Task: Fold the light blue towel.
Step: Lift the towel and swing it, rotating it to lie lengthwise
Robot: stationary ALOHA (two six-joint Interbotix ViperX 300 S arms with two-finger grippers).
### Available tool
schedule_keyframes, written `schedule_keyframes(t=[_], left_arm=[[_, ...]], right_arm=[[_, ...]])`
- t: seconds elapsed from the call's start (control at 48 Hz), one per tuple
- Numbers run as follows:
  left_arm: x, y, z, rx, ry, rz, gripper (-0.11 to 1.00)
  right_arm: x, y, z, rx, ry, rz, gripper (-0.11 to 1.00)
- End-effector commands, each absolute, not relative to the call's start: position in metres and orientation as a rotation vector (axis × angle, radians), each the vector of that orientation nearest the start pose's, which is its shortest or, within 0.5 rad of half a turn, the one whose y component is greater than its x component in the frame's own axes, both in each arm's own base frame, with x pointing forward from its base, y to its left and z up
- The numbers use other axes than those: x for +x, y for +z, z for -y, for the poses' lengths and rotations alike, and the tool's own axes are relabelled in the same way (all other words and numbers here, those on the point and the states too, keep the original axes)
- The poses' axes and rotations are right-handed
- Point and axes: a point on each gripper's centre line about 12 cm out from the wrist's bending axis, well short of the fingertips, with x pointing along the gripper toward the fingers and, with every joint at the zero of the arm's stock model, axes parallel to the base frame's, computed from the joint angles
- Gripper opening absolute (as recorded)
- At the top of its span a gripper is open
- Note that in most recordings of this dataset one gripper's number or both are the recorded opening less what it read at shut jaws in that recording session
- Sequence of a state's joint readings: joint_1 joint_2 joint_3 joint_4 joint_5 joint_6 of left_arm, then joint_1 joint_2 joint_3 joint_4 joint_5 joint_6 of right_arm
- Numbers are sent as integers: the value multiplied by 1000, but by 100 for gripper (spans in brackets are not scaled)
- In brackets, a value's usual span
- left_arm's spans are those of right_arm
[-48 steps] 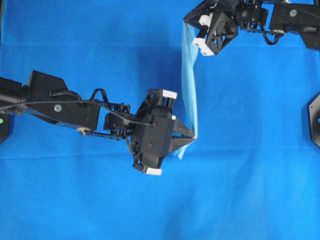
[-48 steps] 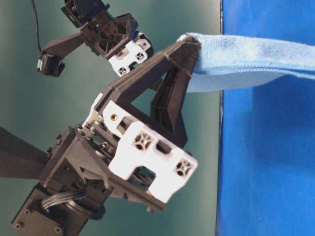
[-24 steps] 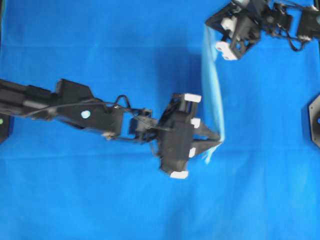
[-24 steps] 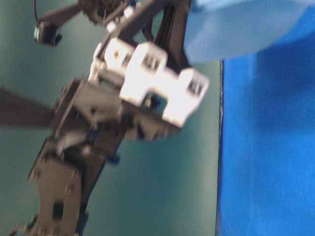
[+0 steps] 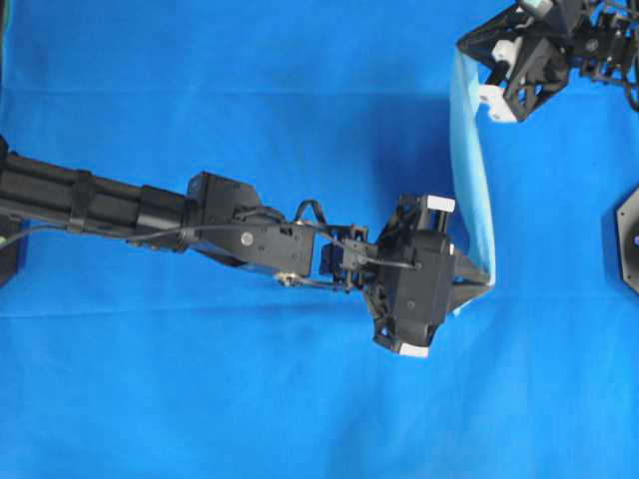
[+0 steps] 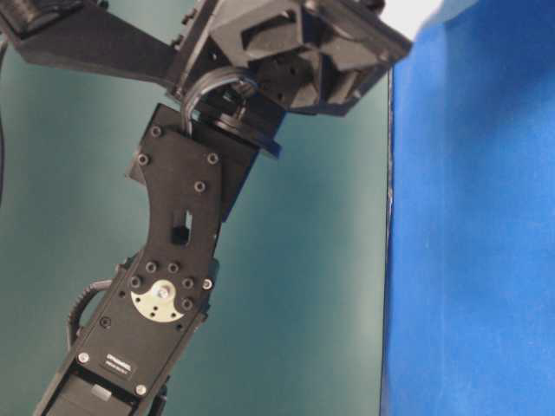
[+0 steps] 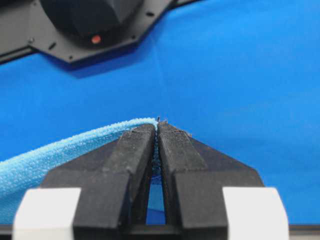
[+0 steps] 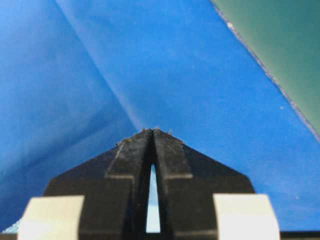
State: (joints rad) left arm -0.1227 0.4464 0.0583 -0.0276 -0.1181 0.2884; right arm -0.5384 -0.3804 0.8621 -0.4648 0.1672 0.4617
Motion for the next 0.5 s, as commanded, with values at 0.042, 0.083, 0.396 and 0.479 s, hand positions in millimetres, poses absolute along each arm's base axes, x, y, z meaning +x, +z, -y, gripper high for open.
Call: schedule_keyframes(t=[0.042,0.083,0.396,0.479], left_arm=[[537,193,78,250,-183,-375,3],[531,188,77,230,-181,-395,3],[468,162,72,134,-172,-516,3],[454,158,72,109,-169,-523,3]], right_arm=[[275,225,180,143,-585,-563,1],[283,221,182,143,-569,-558,1],[351,184,202,151,-483,-559,1],[365,179,203,150,-468,-564,1]])
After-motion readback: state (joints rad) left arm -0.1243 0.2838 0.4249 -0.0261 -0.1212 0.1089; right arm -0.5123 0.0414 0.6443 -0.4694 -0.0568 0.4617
